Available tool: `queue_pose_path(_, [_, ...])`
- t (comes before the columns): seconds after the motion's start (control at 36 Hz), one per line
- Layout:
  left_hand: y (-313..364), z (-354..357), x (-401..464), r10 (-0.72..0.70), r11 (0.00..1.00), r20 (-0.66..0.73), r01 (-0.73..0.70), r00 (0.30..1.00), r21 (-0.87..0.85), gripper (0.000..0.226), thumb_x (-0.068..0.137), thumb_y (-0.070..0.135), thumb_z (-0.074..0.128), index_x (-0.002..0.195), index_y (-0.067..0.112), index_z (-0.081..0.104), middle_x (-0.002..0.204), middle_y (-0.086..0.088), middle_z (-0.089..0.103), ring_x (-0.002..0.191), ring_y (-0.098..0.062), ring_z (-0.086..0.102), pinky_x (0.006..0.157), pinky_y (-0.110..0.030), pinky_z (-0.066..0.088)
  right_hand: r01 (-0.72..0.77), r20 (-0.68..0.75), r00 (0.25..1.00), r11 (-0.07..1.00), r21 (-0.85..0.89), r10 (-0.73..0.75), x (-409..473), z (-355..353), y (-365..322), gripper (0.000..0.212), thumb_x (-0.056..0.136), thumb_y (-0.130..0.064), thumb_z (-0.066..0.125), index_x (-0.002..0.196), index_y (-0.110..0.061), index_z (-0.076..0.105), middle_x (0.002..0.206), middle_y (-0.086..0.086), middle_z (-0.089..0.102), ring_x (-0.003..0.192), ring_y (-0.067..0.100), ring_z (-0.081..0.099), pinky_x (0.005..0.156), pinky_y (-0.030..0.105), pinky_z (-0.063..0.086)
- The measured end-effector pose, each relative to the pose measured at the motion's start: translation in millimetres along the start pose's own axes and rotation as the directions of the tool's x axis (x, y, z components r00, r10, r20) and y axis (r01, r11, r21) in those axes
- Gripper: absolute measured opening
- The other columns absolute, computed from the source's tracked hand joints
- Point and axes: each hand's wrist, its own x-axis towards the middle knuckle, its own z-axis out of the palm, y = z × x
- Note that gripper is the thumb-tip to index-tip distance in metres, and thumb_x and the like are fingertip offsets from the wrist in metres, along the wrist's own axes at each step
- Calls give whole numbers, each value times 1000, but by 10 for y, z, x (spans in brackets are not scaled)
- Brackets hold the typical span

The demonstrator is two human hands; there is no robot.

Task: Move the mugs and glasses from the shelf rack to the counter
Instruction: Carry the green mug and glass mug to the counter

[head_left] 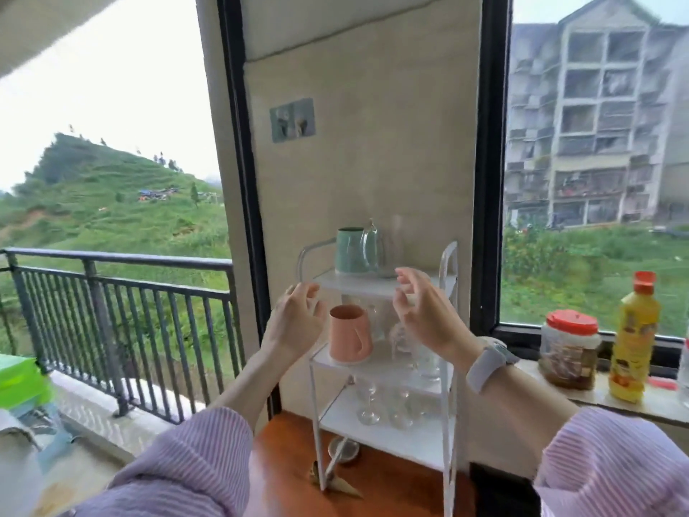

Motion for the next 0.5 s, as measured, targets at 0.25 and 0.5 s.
queue_pose_path(0.25, [-290, 469, 1130, 73, 986, 23, -68, 997, -152, 28, 89, 20, 53, 116, 11, 58, 109, -8, 66, 92, -18, 60, 82, -25, 42, -238, -150, 965, 959, -157, 215, 1155, 316, 413, 52, 94, -21, 44, 137, 3, 28, 139, 21, 44, 126, 35, 43, 100, 38, 35])
queue_pose_path(0.5, [-278, 966, 1659, 56, 946, 63, -33, 996, -322, 22, 91, 21, 52, 104, 7, 62, 101, -10, 68, 90, -25, 62, 74, -25, 40, -415, -84, 901, 901, 129, 427, 1711, 492, 728, 53, 90, -25, 54, 131, -5, 26, 121, 18, 52, 88, 21, 54, 75, 27, 42])
